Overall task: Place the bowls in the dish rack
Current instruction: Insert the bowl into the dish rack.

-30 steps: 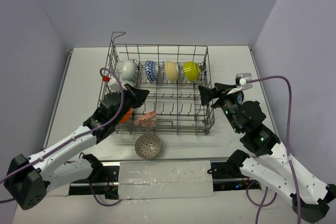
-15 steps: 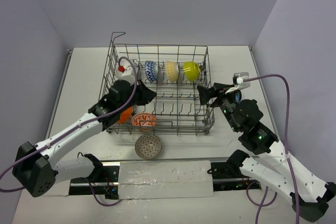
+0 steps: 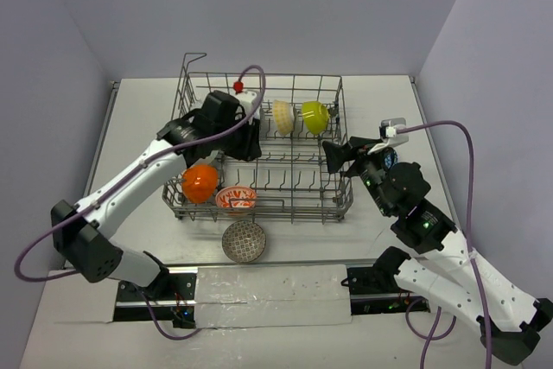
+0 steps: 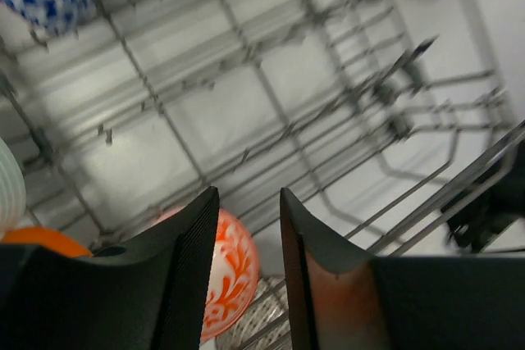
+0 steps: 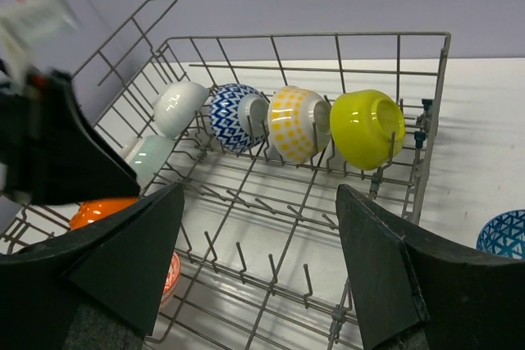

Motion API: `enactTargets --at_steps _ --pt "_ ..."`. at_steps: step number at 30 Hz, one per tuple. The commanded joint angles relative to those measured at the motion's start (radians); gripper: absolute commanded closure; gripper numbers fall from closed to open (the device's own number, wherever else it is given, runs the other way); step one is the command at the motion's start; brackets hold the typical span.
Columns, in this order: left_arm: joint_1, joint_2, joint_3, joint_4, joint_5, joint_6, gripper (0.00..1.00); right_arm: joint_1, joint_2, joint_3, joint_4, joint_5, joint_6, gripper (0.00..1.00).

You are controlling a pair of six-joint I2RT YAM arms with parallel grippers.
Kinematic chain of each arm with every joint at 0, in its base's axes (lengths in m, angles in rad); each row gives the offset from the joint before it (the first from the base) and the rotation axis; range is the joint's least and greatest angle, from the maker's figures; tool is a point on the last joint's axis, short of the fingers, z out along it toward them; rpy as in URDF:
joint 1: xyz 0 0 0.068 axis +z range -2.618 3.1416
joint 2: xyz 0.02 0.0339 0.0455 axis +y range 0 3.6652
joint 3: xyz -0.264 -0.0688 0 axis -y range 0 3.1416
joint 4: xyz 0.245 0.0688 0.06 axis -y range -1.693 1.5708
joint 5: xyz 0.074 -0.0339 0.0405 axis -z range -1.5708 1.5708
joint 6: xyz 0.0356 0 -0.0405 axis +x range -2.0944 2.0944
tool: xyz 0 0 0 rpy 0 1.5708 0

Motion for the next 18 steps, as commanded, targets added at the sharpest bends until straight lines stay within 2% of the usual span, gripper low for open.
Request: enactTargets --at_steps 1,4,11,14,18 --pt "0.014 0.041 -0.027 -0.168 0.065 0.097 0.62 -0.007 -0.018 0.002 0.026 -0.014 -0.009 0.18" --pt "0.019 0.063 -0.059 -0.184 0.088 0.081 0.66 -0.007 -0.02 0.004 0.025 -0.022 -0.006 0.18" --pt "0.011 0.098 -0.067 -0.222 0.15 0.045 0.67 -0.007 -0.023 0.002 0.027 -0.024 -0.006 0.17" --pt "-0.026 0.133 -0.038 -0.282 0.119 0.034 0.69 -0.007 -0.024 0.002 0.027 -0.027 -0.009 0.17" --pt "-0.059 0.144 -0.062 -0.271 0.116 0.018 0.68 -0.007 -0.029 0.001 0.022 -0.028 -0.009 0.17"
